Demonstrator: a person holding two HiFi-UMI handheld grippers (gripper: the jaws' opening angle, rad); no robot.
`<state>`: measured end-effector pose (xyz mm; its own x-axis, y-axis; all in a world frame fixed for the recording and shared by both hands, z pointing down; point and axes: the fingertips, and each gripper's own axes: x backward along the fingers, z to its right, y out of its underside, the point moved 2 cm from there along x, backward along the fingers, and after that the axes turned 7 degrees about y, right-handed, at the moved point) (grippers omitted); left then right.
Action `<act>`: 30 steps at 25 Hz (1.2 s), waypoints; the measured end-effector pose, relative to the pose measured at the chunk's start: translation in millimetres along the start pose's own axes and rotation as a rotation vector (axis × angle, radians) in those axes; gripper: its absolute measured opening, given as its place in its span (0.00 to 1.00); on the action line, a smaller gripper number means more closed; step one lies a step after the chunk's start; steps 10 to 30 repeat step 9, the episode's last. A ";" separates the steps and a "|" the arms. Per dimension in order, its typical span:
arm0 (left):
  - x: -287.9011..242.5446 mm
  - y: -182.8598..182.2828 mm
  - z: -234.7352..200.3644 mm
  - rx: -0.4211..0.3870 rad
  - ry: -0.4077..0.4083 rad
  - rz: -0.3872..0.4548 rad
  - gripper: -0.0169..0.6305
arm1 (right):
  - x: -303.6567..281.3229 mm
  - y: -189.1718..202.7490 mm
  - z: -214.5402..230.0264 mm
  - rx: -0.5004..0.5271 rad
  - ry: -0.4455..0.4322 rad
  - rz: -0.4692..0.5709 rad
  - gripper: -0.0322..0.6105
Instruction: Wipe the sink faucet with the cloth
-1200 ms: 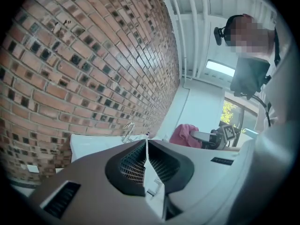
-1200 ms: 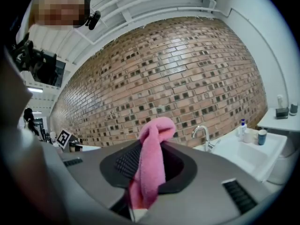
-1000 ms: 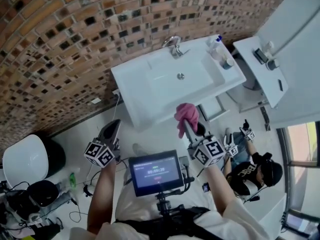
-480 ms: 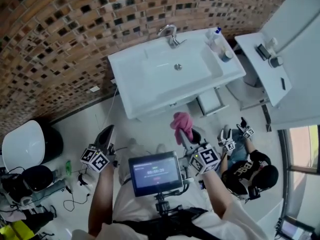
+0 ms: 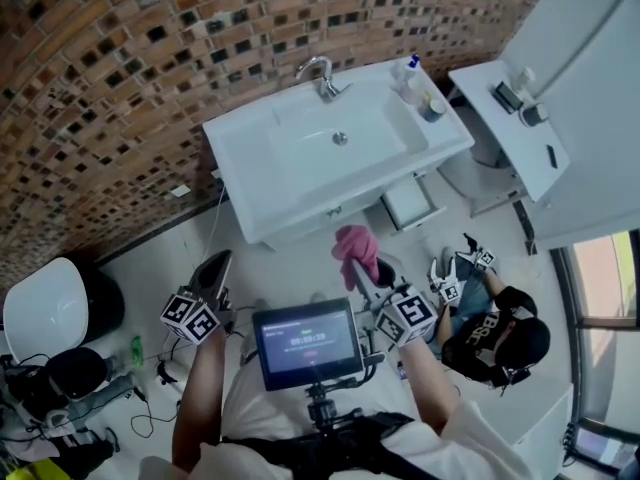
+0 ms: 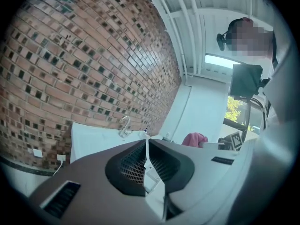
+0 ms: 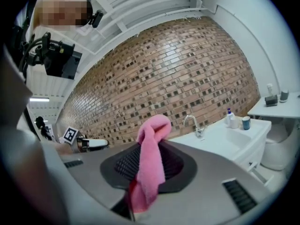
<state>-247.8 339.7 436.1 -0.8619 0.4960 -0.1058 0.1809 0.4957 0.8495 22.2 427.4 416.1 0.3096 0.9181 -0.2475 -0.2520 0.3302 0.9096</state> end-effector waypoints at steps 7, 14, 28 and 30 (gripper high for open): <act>-15.1 10.1 19.8 0.026 0.055 -0.021 0.03 | 8.0 2.1 -9.3 0.051 -0.005 0.001 0.20; -19.3 18.7 21.9 0.061 0.058 -0.020 0.03 | 12.7 1.2 -11.4 0.044 -0.014 -0.007 0.20; -19.3 18.7 21.9 0.061 0.058 -0.020 0.03 | 12.7 1.2 -11.4 0.044 -0.014 -0.007 0.20; -19.3 18.7 21.9 0.061 0.058 -0.020 0.03 | 12.7 1.2 -11.4 0.044 -0.014 -0.007 0.20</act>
